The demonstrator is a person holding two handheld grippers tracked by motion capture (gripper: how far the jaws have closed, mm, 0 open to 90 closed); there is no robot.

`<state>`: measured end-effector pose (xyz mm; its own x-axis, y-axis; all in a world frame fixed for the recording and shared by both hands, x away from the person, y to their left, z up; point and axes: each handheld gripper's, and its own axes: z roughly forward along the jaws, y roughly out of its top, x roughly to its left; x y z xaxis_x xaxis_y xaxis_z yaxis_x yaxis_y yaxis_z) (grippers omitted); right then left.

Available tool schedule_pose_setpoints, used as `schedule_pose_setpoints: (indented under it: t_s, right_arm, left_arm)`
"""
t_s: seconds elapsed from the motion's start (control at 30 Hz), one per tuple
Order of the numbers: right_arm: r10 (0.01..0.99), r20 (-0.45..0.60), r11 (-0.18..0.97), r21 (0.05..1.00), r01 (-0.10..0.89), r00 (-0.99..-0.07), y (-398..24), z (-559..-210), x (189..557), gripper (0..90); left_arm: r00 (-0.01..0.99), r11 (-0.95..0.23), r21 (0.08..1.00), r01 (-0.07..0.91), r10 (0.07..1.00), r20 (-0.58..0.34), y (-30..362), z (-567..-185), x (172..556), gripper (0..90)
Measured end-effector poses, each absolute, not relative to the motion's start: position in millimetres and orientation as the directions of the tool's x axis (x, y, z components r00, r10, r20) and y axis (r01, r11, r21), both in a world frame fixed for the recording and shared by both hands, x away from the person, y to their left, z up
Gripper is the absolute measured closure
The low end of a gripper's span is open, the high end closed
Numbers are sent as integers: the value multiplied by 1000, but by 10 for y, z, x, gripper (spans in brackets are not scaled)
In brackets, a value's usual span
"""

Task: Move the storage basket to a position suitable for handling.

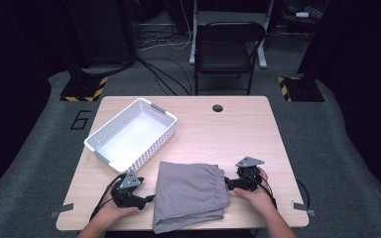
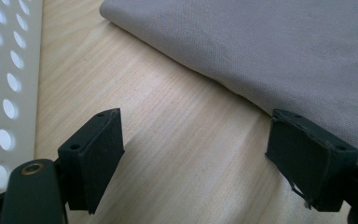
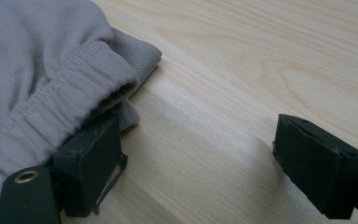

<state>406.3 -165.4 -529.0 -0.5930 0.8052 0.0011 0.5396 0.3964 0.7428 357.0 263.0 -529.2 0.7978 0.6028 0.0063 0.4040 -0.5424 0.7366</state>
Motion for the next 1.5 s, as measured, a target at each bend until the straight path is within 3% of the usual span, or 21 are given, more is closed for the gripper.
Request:
schedule_pose_setpoints:
  t_s: [1.5]
  right_arm:
    - [813,7,387,741,549,-582,-1648,-5286,4062,163]
  left_arm:
    - [781,-522,746,413,624,5,2618,-5294,3548,201]
